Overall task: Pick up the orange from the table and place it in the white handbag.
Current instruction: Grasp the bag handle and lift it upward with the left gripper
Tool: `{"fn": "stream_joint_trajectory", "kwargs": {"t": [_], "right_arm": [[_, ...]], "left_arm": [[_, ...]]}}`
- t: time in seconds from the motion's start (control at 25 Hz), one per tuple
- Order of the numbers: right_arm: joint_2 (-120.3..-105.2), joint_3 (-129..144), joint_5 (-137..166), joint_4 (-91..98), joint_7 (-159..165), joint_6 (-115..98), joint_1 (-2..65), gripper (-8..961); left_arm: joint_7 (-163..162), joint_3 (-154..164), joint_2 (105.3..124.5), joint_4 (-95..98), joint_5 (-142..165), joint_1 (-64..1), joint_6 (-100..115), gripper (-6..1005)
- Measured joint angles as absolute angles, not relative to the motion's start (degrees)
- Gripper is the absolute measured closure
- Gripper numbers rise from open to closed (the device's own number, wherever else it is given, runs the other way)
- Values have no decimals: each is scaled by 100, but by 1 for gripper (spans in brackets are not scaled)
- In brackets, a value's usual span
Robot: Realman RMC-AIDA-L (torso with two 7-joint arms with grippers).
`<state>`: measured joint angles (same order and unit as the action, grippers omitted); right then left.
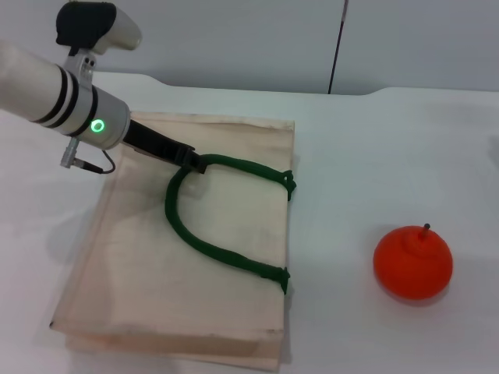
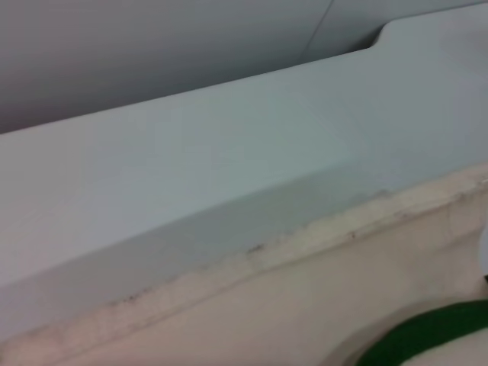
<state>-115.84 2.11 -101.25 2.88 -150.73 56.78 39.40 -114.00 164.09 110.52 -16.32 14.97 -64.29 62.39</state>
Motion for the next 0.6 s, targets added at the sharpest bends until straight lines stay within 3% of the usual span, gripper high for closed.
{"fn": "stream_joint_trajectory", "kwargs": {"t": [0.28, 0.44, 0.6], "right_arm": [[-11584, 211, -10125, 299, -15073, 5678, 3919, 61], [-11584, 208, -10125, 309, -15073, 5678, 3873, 61], [-11582, 179, -10125, 323, -15073, 5678, 3797, 61]], "left_arm": [[-11399, 16409, 11090, -1659, 1503, -6474, 6208, 846], [-11387, 16410, 11065, -1708, 1505, -6587, 6349, 850], [-11343, 16409, 10889, -1964, 1472, -6944, 7059, 854]]}}
